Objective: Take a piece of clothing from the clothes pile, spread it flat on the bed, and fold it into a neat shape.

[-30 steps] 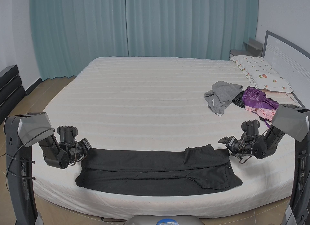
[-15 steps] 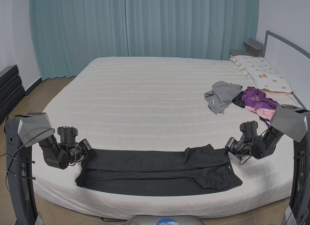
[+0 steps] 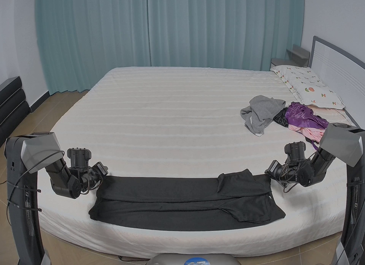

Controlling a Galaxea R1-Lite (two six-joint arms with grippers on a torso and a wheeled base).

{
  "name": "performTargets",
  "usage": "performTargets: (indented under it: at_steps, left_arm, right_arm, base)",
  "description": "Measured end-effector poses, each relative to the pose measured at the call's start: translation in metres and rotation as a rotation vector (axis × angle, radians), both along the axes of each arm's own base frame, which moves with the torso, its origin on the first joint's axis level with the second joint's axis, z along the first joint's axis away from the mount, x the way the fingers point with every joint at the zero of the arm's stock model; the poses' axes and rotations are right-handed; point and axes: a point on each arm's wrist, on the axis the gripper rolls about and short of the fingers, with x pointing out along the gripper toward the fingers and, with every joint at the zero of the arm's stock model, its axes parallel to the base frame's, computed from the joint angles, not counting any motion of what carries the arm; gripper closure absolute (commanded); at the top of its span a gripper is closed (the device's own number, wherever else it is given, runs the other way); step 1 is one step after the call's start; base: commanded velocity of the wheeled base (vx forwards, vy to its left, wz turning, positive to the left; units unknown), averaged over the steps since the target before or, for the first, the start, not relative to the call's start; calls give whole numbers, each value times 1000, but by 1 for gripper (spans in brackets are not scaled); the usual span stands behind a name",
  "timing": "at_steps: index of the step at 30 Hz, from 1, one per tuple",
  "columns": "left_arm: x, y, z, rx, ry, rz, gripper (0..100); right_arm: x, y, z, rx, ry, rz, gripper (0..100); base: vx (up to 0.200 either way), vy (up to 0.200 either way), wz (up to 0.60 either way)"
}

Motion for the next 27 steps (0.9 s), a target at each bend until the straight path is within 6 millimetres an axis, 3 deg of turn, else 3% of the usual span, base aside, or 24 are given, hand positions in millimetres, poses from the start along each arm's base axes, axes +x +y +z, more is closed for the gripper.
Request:
performTargets:
  at_steps: [9,16,21,27]
  left_arm:
    - [-8,3,7,-45,6,35,0]
    - [-41,3,21,-96,25,46,0]
    - [-72,0,24,-114,56,39,0]
    - [-106,-4,22,-113,83,25,0]
  right_arm:
    - [-16,-2,13,33,0,2,0]
    - [-51,-5,27,84,-45,8,0]
    - [-79,-6,36,117,-63,-2,0]
    - [-96,-6,40,146,-63,-4,0]
  base:
    - [0,0,0]
    - [0,0,0]
    - [-120,0,0]
    - [0,0,0]
